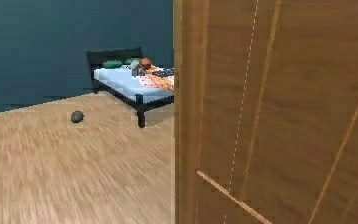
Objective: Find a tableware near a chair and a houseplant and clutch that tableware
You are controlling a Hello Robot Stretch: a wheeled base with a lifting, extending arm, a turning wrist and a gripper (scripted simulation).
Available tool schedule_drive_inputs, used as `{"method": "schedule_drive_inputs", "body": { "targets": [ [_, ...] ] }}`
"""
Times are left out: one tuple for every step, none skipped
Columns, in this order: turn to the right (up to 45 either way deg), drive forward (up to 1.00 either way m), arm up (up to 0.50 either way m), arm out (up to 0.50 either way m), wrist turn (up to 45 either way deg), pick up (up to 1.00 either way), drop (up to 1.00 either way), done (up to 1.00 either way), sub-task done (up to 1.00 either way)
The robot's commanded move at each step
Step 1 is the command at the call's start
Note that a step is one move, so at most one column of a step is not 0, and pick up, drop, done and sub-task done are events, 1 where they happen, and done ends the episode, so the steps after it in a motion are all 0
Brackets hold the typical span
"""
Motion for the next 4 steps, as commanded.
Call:
{"method": "schedule_drive_inputs", "body": {
  "targets": [
    [45.0,0.00,0.00,0.00,0.0,0.00,0.00,0.00,0.00],
    [45.0,0.00,0.00,0.00,0.0,0.00,0.00,0.00,0.00],
    [30.0,0.00,0.00,0.00,0.0,0.00,0.00,0.00,0.00],
    [0.0,0.45,0.00,0.00,0.0,0.00,0.00,0.00,0.00]
  ]
}}
